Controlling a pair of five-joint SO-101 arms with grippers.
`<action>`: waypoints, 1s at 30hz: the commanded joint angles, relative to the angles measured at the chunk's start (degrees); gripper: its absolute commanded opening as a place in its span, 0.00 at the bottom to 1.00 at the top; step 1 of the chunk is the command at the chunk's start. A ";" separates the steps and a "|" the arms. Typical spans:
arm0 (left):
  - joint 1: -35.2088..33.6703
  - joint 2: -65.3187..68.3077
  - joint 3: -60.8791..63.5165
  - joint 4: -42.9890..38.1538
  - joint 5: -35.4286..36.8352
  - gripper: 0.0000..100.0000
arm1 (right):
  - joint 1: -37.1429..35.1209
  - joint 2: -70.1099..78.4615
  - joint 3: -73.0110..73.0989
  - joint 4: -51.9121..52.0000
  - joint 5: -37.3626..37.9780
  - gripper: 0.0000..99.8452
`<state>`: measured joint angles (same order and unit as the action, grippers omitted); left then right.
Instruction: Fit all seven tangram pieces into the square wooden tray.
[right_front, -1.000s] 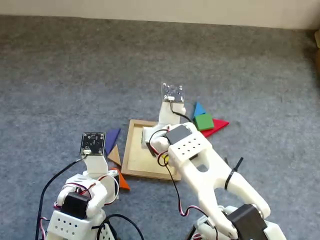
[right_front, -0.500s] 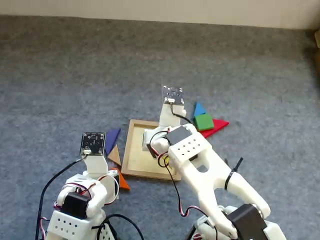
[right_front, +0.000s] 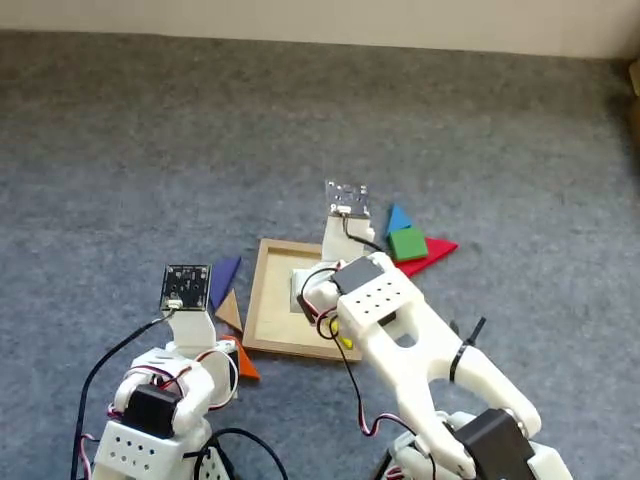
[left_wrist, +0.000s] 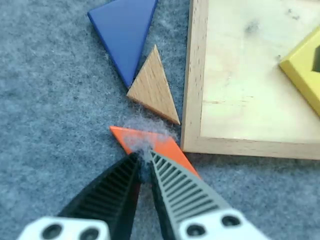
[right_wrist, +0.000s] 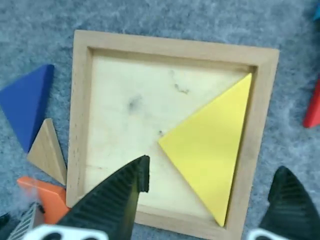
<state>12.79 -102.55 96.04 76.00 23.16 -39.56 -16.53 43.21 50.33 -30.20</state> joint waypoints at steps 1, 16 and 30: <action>0.66 -0.48 1.19 0.09 -0.09 0.01 | -0.48 -1.01 -0.48 0.48 -0.53 0.35; 0.66 -0.48 1.19 0.09 -0.09 0.01 | 12.00 -1.10 -5.32 0.57 10.11 0.09; 0.66 -0.48 1.19 0.09 -0.09 0.01 | 24.92 -0.31 -13.05 4.97 18.11 0.05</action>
<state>12.79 -102.55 96.04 76.00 23.16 -17.58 -16.53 36.00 53.67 -12.79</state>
